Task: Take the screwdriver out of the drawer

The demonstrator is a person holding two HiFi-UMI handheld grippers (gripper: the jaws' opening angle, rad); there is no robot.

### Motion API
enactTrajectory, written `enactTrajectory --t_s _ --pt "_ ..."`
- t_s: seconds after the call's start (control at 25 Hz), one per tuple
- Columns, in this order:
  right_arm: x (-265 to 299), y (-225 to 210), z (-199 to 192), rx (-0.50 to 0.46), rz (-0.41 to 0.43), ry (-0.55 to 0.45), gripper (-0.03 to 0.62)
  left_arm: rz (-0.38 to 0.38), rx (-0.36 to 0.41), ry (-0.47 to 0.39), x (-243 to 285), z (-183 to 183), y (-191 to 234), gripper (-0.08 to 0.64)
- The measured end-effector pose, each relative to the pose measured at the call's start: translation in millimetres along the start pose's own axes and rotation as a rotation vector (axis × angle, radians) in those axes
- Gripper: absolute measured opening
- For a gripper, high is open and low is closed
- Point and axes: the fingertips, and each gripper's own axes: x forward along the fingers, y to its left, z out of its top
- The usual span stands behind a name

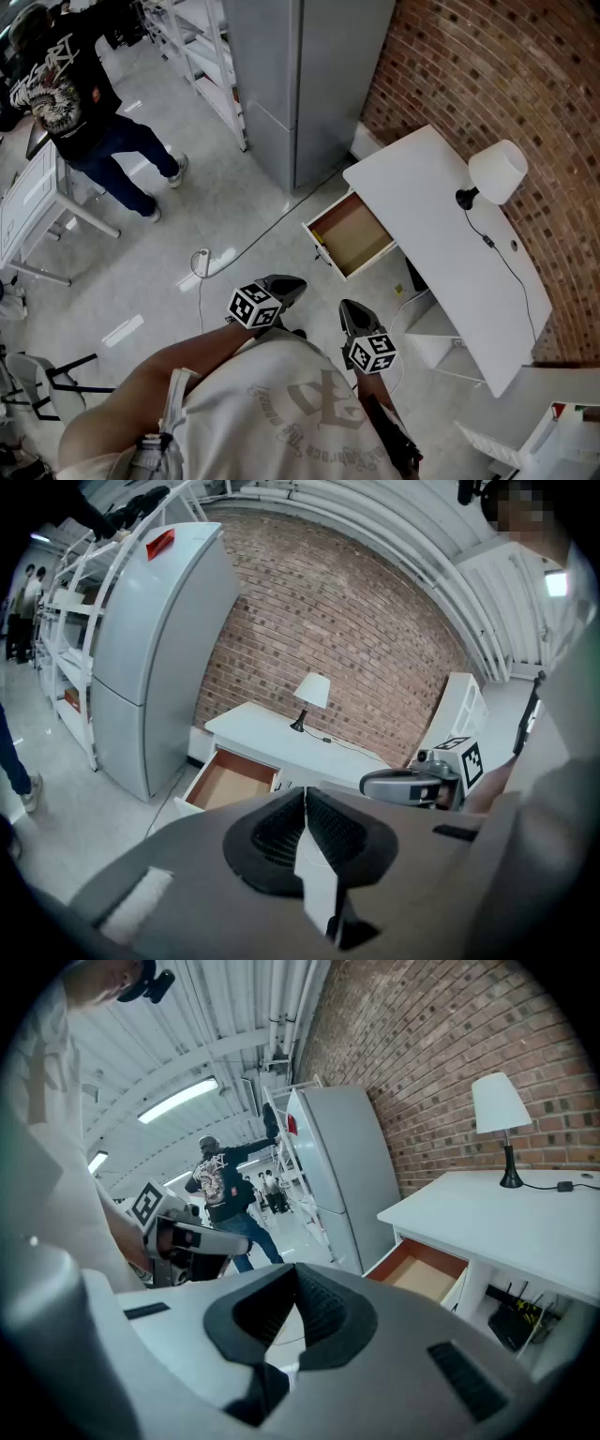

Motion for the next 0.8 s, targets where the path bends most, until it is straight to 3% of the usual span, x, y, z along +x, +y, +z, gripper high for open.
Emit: enactTrajectory --t_s 0.8 --pt "16 7 0 0.018 0.027 -0.007 0.008 0.058 0.003 -0.032 -21 2 14 0.012"
